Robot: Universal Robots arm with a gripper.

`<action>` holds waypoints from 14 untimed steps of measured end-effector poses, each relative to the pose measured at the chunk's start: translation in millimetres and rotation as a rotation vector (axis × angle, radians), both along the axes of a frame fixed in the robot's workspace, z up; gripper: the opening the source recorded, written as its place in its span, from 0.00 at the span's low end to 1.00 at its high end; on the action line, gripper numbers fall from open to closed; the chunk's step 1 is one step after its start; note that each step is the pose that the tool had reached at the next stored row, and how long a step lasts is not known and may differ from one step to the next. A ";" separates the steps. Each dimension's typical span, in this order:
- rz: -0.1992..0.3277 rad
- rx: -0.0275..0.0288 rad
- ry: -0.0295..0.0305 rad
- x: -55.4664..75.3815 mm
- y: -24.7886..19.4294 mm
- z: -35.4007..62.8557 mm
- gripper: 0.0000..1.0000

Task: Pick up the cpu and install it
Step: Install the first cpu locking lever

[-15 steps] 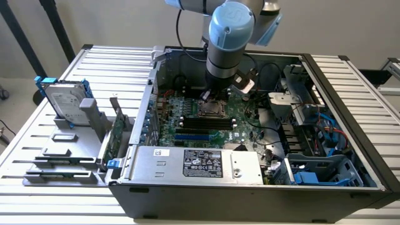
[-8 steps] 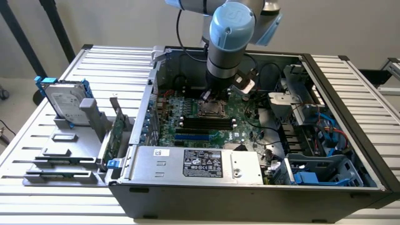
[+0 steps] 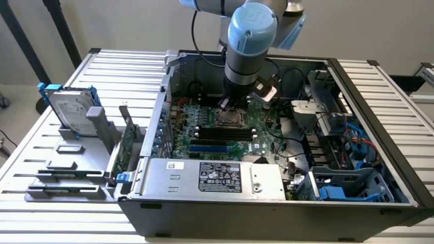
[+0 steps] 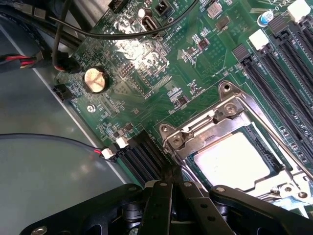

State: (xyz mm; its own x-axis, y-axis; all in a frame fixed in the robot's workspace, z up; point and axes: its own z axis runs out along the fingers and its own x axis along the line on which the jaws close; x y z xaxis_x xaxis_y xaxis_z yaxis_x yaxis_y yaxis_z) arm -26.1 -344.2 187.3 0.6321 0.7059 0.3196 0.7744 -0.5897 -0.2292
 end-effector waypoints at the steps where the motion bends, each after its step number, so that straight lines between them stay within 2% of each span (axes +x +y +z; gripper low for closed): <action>1: 0.001 0.0003 0.0000 0.1 0.0 0.0 0.11; 14: 0.009 0.0010 0.0001 1.0 -0.5 -0.2 0.11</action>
